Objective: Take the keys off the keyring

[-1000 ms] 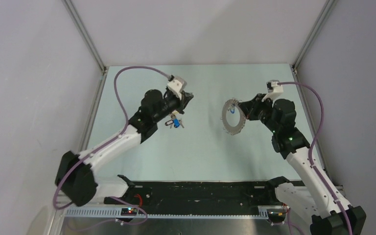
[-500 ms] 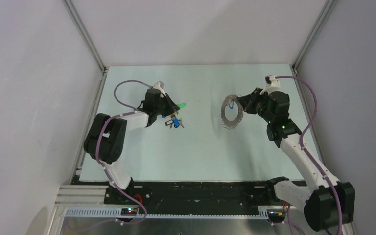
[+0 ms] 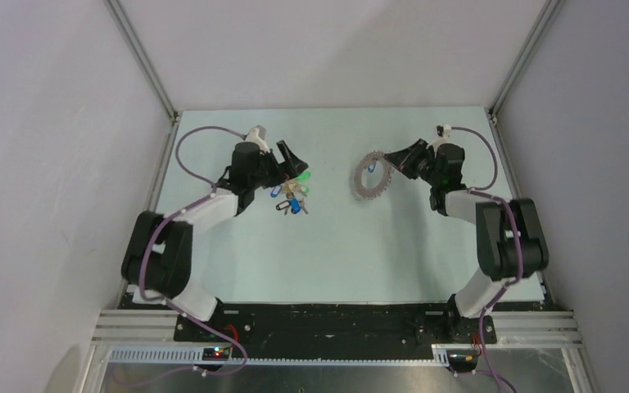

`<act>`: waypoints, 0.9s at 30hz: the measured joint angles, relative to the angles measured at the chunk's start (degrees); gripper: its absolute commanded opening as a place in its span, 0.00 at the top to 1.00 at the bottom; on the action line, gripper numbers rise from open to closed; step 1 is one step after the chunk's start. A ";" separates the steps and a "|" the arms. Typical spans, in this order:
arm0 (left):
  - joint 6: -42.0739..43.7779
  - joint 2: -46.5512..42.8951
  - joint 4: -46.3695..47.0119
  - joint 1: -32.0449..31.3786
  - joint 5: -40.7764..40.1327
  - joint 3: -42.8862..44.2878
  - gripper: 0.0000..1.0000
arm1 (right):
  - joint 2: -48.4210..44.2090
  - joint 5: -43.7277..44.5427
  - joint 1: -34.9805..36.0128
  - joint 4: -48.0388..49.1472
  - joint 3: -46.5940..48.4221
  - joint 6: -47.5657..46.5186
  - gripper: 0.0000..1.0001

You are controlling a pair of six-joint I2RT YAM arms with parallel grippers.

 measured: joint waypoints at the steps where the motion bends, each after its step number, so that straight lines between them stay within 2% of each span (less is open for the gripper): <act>1: 0.70 -2.32 -0.55 0.00 -0.35 -0.26 0.00 | 2.86 -0.61 -0.68 1.90 0.48 1.16 0.22; 2: 1.25 -4.33 -1.14 0.00 -0.76 -0.37 0.00 | 5.29 -1.01 -1.20 3.34 0.98 2.27 0.06; 4: 2.82 -9.42 -2.86 0.00 -1.84 -0.50 0.00 | 8.24 -0.83 -2.01 4.57 1.64 3.17 0.01; 9: 5.95 -18.88 -7.15 0.02 -4.74 -0.52 0.00 | 7.13 1.14 -3.58 2.32 2.05 1.51 0.01; 13: 7.56 -22.82 -12.98 1.05 -3.61 0.02 0.00 | 0.33 3.17 -4.68 -4.09 2.25 -2.12 0.00; 20: 10.86 -27.43 -20.48 4.55 3.85 2.93 0.00 | -18.53 9.99 -5.40 -17.90 2.56 -13.07 0.01; 23: 13.38 -30.42 -23.45 5.11 3.13 5.92 0.00 | -26.88 11.08 -5.40 -22.67 2.56 -17.25 0.01; 27: 16.81 -36.24 -24.74 5.18 -1.62 7.06 0.00 | -37.57 11.47 -5.40 -27.63 2.56 -22.62 0.01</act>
